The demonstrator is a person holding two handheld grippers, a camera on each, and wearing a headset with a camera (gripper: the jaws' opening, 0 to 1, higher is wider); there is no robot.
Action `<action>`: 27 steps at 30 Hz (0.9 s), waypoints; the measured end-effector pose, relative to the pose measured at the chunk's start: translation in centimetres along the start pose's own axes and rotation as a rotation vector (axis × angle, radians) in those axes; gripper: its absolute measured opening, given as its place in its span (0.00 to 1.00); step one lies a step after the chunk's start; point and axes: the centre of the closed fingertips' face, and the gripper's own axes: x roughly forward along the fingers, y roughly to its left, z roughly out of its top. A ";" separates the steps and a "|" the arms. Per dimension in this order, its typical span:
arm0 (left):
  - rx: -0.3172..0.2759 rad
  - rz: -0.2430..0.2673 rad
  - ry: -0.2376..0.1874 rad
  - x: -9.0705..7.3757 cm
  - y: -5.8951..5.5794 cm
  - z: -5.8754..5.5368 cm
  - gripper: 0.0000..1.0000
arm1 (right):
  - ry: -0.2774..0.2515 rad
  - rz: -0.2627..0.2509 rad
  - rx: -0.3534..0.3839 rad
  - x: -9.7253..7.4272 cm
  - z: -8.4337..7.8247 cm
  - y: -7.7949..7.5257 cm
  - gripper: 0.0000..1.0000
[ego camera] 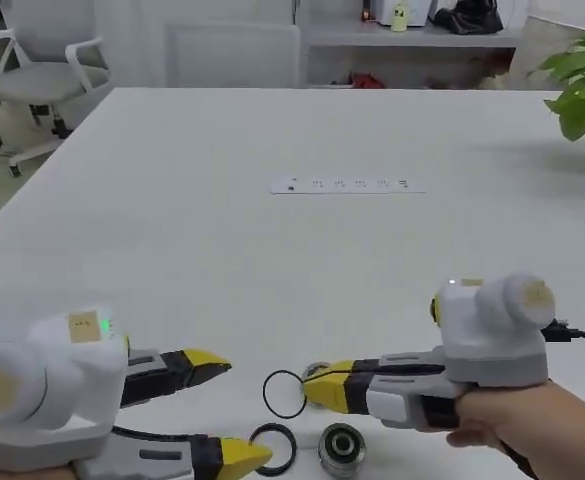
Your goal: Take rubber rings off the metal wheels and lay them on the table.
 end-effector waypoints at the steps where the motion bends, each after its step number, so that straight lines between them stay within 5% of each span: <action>1: -0.002 0.002 0.002 -0.1 0.0 -0.1 0.57 | 0.008 0.008 -0.002 0.1 -0.2 0.2 0.00; 17: -0.029 0.007 0.012 -0.8 -0.4 -1.1 0.56 | 0.100 0.094 0.035 1.2 -2.9 2.1 0.00; 27: -0.035 0.010 0.018 -0.8 -0.6 -1.4 0.56 | 0.112 0.057 0.046 1.3 -3.5 0.8 0.00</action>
